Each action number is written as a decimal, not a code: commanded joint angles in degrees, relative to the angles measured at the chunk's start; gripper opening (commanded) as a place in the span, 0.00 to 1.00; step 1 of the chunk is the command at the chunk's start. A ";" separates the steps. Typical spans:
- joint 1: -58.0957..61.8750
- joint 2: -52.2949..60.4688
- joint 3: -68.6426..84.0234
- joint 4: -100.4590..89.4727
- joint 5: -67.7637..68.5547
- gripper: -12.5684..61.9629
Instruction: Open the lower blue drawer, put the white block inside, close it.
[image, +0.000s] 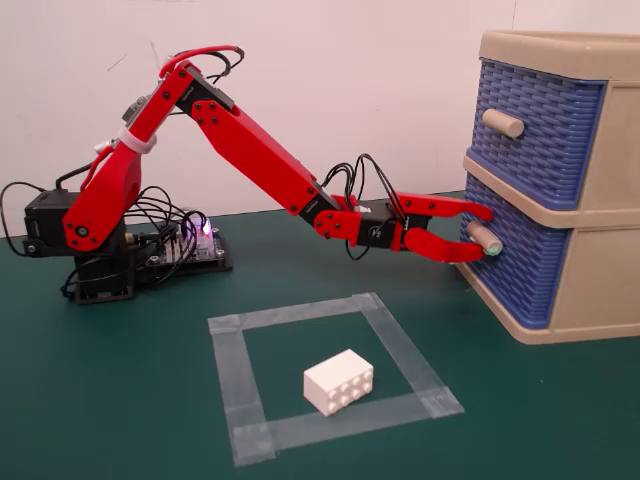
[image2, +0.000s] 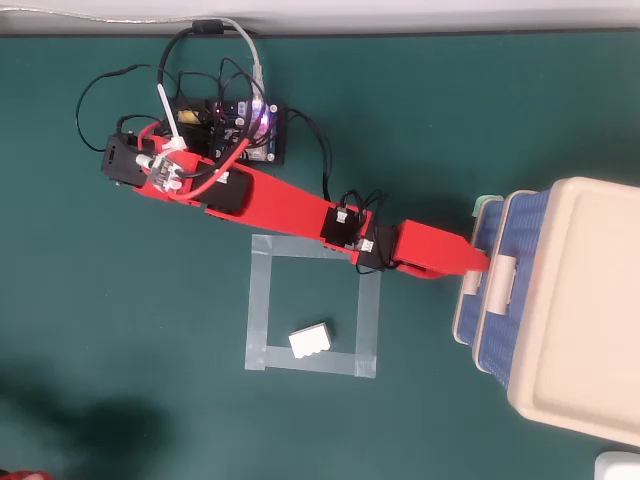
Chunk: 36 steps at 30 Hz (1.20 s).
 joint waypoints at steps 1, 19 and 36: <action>-1.05 -0.35 -9.23 0.09 2.99 0.35; 1.85 15.91 4.92 21.71 12.66 0.06; 5.01 47.64 40.52 24.70 13.36 0.64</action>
